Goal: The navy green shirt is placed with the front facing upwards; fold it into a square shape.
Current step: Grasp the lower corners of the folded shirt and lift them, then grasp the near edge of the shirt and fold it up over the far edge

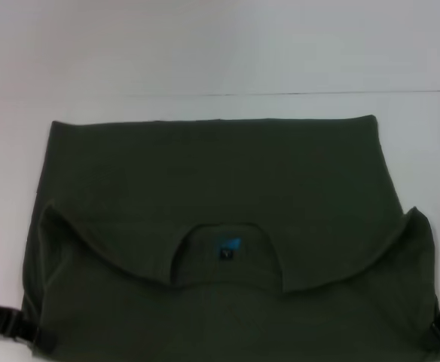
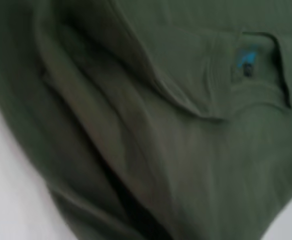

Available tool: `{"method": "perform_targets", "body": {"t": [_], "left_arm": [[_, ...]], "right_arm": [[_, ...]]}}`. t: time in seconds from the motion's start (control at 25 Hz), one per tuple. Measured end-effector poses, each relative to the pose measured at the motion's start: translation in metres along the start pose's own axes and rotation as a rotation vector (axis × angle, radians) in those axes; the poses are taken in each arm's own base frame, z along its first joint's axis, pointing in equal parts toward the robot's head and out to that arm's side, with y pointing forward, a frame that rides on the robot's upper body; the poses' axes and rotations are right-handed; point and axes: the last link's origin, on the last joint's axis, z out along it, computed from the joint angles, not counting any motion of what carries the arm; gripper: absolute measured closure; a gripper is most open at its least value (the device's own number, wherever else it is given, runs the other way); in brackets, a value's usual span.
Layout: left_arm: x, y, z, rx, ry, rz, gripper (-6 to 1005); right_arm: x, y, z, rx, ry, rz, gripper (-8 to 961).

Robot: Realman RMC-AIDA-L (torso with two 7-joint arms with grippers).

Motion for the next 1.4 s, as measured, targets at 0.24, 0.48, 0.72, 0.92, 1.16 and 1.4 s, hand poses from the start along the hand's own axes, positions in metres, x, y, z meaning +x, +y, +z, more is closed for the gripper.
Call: {"method": "perform_targets", "body": {"t": [0.24, 0.48, 0.72, 0.92, 1.16, 1.4], "left_arm": [[-0.006, 0.006, -0.004, -0.033, -0.035, 0.019, 970], [0.001, 0.008, -0.007, -0.044, 0.009, 0.039, 970], [0.015, 0.010, -0.019, -0.071, 0.146, 0.077, 970], [0.028, 0.005, -0.029, -0.057, 0.286, 0.080, 969], [0.042, -0.001, -0.032, -0.051, 0.446, 0.079, 969], [0.058, -0.005, -0.036, -0.051, 0.600, 0.062, 969]], "right_arm": [[0.001, -0.003, -0.007, 0.005, -0.003, -0.006, 888], [-0.001, -0.004, -0.011, -0.013, -0.050, -0.006, 887], [-0.008, -0.007, -0.027, -0.068, -0.185, 0.011, 887], [-0.016, -0.008, -0.042, -0.126, -0.331, 0.035, 888], [-0.030, -0.015, -0.053, -0.146, -0.499, 0.079, 888], [-0.047, -0.024, -0.061, -0.149, -0.673, 0.131, 887]]}}
